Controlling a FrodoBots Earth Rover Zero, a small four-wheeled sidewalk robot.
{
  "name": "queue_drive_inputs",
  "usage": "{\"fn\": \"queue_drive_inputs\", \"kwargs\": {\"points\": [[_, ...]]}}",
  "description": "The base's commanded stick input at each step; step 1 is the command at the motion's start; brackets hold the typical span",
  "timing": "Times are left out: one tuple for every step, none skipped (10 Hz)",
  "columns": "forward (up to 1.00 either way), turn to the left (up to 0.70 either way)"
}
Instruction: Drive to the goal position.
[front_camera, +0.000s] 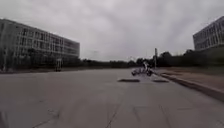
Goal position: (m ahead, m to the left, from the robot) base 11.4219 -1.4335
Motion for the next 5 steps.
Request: {"fn": "queue_drive_inputs", "kwargs": {"points": [[1.00, 0.00], [1.00, 0.00], [1.00, 0.00], [1.00, 0.00], [1.00, 0.00]]}}
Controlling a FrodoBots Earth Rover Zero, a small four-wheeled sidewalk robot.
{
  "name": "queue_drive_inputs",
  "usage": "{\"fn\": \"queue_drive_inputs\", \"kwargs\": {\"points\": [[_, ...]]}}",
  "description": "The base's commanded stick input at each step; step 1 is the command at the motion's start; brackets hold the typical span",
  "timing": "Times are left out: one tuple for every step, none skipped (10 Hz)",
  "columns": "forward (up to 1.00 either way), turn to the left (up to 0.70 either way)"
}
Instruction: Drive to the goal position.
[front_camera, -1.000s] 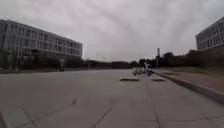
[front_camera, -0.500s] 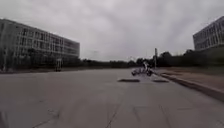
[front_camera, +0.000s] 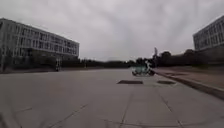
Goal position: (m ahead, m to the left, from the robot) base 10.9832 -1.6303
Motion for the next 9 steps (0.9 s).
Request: {"fn": "queue_drive_inputs", "kwargs": {"points": [[1.00, 0.00], [1.00, -0.02], [1.00, -0.14], [1.00, -0.23], [1.00, -0.27], [1.00, -0.27], [1.00, -0.27], [1.00, -0.22], [1.00, -0.07]]}}
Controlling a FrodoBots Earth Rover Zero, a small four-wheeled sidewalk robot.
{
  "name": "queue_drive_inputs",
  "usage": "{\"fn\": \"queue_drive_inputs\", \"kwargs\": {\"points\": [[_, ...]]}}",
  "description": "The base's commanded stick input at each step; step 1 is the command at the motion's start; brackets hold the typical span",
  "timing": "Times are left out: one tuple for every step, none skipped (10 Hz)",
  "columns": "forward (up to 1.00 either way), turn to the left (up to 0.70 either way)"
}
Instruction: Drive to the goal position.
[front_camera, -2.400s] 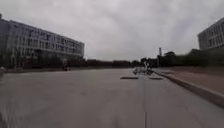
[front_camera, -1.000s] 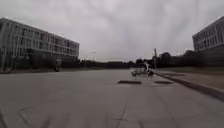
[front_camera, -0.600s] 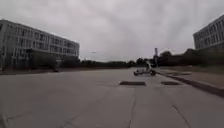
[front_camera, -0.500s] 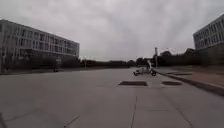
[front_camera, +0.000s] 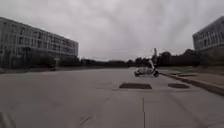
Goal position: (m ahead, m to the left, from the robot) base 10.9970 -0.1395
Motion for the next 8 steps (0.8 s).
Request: {"fn": "queue_drive_inputs", "kwargs": {"points": [[1.00, 0.00], [1.00, 0.00], [1.00, 0.00], [1.00, 0.00], [1.00, 0.00], [1.00, 0.00], [1.00, 0.00], [1.00, 0.00]]}}
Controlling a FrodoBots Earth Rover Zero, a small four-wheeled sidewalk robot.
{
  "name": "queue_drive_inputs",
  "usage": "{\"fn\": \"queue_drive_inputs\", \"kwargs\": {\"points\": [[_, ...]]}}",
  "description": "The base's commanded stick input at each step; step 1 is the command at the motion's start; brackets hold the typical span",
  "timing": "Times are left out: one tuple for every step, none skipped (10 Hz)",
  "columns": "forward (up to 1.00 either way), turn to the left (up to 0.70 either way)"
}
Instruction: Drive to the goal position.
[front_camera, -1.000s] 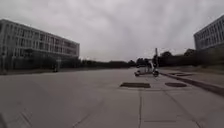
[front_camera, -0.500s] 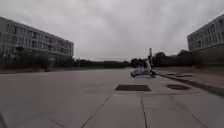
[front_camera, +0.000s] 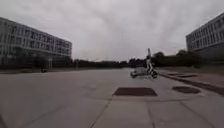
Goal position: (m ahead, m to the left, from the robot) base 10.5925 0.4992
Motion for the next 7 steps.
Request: {"fn": "queue_drive_inputs", "kwargs": {"points": [[1.00, 0.00], [1.00, 0.00], [1.00, 0.00], [1.00, 0.00], [1.00, 0.00], [1.00, 0.00], [1.00, 0.00]]}}
